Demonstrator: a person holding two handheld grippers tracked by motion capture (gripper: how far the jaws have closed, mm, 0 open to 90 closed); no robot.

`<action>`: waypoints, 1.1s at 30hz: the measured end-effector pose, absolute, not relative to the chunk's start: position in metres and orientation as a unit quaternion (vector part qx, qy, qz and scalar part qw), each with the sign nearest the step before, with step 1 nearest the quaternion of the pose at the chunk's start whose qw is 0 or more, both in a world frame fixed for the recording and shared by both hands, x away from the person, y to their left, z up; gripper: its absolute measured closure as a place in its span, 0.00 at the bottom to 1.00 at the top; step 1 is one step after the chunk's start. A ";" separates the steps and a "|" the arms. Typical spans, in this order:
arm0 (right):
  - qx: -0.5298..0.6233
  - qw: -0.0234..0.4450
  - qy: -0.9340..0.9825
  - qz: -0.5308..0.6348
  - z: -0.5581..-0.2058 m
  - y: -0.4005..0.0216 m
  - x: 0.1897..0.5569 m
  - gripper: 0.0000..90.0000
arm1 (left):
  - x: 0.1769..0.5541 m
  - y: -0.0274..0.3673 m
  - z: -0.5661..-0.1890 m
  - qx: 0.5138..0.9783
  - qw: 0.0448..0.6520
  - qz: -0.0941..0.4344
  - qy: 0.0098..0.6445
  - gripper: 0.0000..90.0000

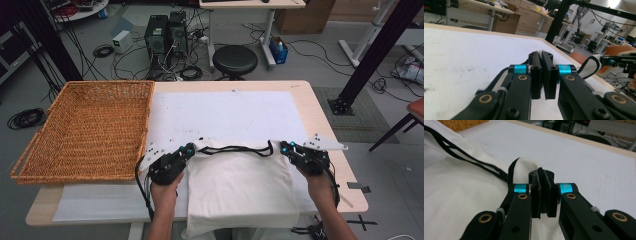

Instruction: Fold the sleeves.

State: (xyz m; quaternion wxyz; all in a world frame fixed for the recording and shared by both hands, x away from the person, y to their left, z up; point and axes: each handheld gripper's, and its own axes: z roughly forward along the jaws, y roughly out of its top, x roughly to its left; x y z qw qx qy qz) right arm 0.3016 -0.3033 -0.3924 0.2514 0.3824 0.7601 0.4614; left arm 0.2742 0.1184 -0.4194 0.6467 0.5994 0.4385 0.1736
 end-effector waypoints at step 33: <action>0.415 0.214 0.787 0.403 -0.421 -0.296 0.250 0.60 | 0.253 0.101 -0.440 0.664 0.556 0.165 0.472 0.46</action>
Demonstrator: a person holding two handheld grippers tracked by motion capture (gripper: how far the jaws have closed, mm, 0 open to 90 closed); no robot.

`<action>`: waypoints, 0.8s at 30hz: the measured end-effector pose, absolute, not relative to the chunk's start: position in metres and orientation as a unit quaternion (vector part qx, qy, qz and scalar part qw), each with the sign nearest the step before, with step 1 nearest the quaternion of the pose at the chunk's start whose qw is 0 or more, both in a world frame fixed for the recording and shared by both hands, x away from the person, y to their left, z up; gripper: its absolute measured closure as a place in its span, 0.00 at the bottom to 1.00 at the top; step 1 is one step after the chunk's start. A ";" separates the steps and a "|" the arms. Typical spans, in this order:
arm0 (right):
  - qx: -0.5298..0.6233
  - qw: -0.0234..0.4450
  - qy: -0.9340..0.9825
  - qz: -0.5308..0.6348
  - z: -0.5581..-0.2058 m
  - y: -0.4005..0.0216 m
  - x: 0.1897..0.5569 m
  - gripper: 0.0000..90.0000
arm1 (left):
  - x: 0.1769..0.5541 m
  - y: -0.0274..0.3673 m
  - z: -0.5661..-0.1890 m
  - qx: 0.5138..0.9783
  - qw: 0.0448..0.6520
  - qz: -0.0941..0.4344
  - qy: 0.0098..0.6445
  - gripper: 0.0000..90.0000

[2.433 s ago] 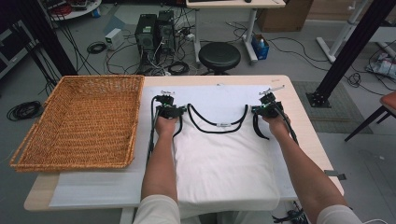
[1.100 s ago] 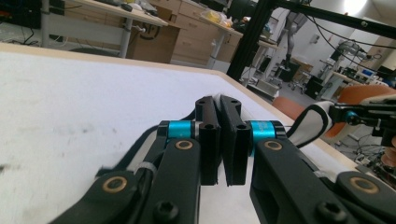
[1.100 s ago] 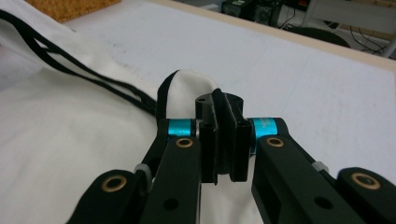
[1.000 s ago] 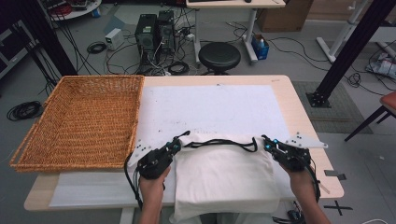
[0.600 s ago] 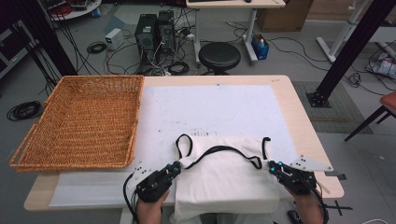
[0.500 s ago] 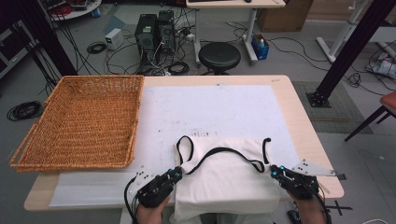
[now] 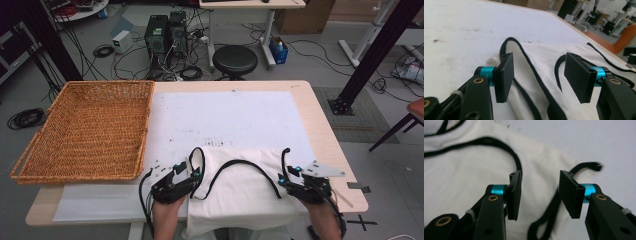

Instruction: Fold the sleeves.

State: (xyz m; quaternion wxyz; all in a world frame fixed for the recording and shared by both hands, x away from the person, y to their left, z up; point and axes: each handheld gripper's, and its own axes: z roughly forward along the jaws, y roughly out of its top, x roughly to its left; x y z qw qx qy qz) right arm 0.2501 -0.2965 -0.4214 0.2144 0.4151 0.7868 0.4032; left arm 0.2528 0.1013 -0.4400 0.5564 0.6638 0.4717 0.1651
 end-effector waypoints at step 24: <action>0.430 0.189 0.779 0.416 -0.439 -0.310 0.242 0.67 | 0.247 0.096 -0.455 0.670 0.583 0.053 0.457 0.96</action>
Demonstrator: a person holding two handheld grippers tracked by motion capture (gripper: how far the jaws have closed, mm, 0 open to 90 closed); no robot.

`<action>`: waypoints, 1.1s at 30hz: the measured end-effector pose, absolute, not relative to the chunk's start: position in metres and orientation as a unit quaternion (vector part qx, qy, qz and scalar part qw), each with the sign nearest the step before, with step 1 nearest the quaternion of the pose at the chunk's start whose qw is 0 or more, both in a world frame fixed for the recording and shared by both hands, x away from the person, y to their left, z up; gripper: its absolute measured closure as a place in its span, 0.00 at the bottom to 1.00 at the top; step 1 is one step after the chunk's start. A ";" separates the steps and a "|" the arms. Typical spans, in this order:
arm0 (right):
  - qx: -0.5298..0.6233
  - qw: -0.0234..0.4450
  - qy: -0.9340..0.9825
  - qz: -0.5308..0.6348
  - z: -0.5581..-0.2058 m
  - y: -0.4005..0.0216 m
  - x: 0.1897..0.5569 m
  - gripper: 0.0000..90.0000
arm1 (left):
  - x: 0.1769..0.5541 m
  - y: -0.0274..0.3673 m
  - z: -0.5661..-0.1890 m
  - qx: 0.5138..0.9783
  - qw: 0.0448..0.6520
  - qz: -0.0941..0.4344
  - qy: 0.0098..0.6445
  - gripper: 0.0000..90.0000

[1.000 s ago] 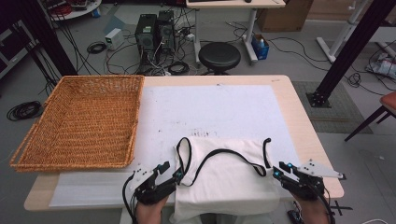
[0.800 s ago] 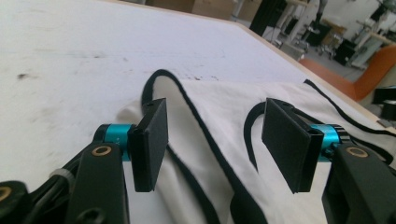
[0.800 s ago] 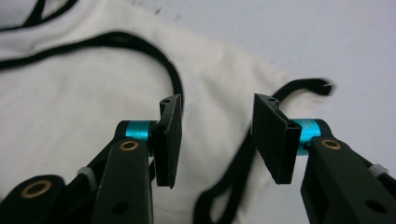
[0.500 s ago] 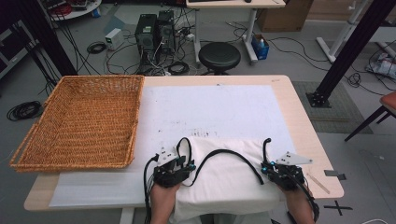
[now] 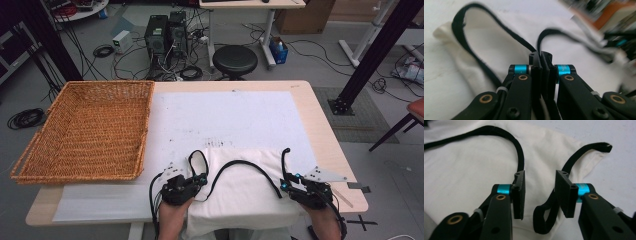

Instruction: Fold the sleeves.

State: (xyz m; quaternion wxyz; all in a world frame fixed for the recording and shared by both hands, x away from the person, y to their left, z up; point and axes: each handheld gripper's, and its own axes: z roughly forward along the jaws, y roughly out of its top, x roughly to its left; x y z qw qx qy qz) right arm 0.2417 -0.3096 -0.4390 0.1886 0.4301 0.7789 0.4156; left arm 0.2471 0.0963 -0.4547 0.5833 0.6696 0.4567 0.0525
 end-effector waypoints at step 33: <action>0.477 0.255 0.738 0.403 -0.406 -0.341 0.283 0.12 | 0.299 0.113 -0.414 0.624 0.596 0.171 0.475 0.28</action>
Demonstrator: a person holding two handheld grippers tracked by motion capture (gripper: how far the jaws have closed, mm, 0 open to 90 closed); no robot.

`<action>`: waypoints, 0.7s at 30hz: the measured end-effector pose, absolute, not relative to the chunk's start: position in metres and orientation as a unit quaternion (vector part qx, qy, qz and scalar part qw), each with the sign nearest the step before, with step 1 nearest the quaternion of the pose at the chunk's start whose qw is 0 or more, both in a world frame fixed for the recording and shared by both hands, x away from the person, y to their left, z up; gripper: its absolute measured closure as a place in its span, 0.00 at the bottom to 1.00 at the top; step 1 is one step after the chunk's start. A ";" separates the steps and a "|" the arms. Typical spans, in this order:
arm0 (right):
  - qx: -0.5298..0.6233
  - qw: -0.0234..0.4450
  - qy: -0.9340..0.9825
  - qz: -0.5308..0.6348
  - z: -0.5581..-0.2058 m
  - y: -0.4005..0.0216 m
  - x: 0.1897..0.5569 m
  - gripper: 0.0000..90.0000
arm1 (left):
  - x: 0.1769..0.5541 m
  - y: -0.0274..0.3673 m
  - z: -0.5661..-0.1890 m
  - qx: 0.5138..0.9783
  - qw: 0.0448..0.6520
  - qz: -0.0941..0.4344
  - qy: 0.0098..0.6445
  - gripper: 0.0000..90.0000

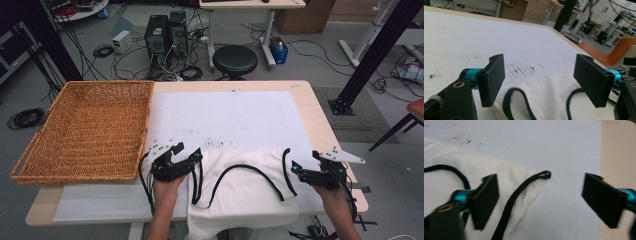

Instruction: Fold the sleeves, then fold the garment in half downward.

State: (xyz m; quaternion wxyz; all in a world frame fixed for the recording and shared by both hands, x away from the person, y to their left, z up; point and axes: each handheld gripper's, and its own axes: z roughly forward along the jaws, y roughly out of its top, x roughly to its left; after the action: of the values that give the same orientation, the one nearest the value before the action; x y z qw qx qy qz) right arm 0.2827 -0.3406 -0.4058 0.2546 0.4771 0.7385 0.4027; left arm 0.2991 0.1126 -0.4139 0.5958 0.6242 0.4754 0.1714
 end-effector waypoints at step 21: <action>0.472 0.241 0.742 0.411 -0.400 -0.344 0.306 0.13 | 0.315 0.112 -0.410 0.639 0.574 0.167 0.483 0.28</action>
State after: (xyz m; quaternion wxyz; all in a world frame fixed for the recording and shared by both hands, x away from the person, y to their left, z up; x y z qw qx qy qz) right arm 0.3063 -0.3440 -0.3997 0.2412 0.4716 0.7421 0.4108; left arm 0.3147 0.1125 -0.4103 0.5744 0.6390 0.4834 0.1672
